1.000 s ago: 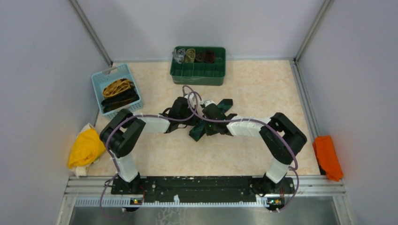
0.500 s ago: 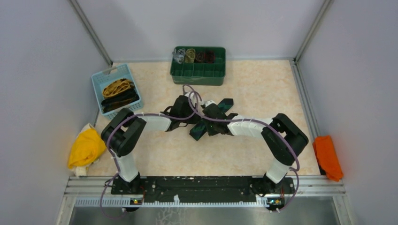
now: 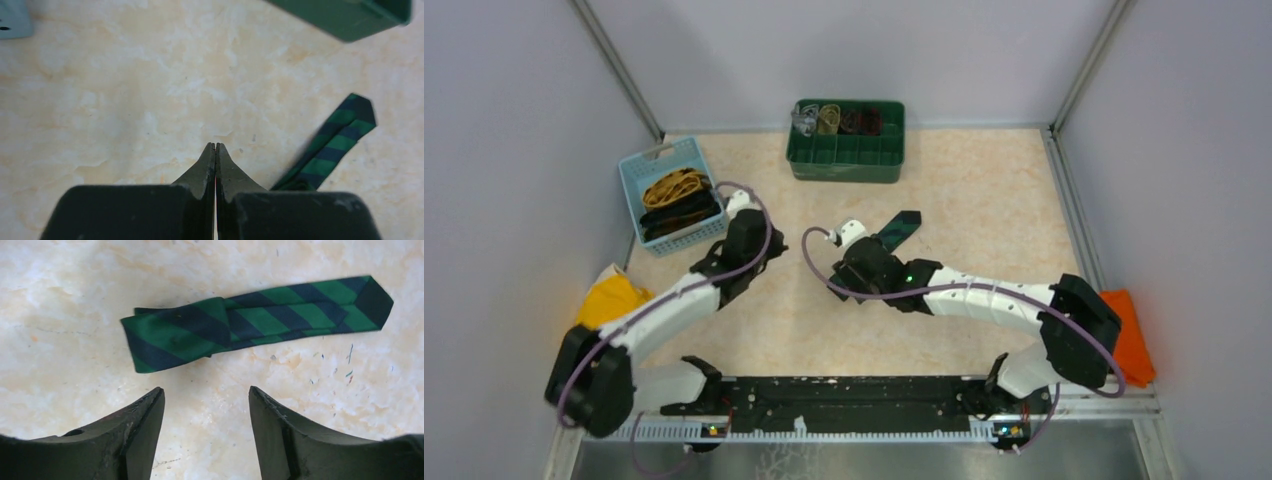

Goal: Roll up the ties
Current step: Roll the tie at the center of the board.

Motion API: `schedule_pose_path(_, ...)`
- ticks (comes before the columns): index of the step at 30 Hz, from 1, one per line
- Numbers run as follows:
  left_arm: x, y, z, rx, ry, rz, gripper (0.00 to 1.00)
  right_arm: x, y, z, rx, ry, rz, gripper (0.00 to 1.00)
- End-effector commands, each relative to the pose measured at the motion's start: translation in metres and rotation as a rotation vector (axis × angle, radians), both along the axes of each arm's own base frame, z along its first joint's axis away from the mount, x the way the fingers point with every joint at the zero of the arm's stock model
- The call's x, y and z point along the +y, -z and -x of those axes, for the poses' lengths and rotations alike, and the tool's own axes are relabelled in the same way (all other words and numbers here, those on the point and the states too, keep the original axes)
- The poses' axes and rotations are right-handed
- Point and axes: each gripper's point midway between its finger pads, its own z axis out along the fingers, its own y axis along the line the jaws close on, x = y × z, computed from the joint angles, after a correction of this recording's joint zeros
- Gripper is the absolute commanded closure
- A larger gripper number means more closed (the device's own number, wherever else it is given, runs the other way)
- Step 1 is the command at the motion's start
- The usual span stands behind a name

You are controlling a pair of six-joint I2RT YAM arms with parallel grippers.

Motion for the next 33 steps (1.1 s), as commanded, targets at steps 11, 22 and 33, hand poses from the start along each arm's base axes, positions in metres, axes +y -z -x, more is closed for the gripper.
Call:
schedule_pose_path(11,0.051,-0.039,0.048,-0.169,-0.116,0.044,1.00,0.078,-0.011,-0.001,-0.077,-0.266,0.035,0.18)
schedule_pose_path(22,0.057,-0.041,0.049,-0.162,-0.133,0.021,1.00,0.077,0.024,-0.009,-0.045,-0.250,0.139,0.12)
schedule_pose_path(33,0.051,-0.037,0.045,-0.151,-0.109,0.017,1.00,0.056,0.060,-0.025,-0.006,-0.185,0.248,0.09)
